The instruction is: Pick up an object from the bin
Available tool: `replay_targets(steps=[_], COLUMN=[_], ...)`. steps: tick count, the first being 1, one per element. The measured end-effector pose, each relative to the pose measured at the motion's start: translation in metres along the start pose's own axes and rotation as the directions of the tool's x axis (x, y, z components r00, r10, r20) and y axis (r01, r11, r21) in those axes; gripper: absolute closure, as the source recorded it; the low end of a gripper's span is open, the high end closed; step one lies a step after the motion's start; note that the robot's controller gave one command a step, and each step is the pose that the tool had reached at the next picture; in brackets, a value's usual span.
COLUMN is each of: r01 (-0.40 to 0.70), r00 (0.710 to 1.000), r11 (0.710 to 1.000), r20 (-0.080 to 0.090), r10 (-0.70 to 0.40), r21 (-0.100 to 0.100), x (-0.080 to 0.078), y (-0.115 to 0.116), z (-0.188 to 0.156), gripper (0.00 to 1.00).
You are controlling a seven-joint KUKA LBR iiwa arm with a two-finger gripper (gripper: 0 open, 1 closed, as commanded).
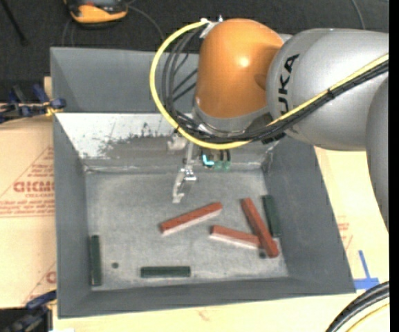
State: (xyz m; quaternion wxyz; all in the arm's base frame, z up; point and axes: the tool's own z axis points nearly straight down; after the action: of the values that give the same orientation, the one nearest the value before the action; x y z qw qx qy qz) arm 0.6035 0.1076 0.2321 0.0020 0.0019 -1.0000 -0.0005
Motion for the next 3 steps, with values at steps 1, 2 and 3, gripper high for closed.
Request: replay_targets(steps=[1,2,3], r01=[-0.002,0.055,0.024], r00=[1.000,0.998,1.000], r11=[1.000,0.998,1.000], r20=[0.008,0.012,0.008], r10=[0.002,-0.056,-0.024], r21=[-0.001,0.001,0.000], x=[-0.001,0.026,0.075], y=[-0.001,-0.015,0.010], z=[-0.005,0.042,0.110], gripper=[0.00,0.00,0.00])
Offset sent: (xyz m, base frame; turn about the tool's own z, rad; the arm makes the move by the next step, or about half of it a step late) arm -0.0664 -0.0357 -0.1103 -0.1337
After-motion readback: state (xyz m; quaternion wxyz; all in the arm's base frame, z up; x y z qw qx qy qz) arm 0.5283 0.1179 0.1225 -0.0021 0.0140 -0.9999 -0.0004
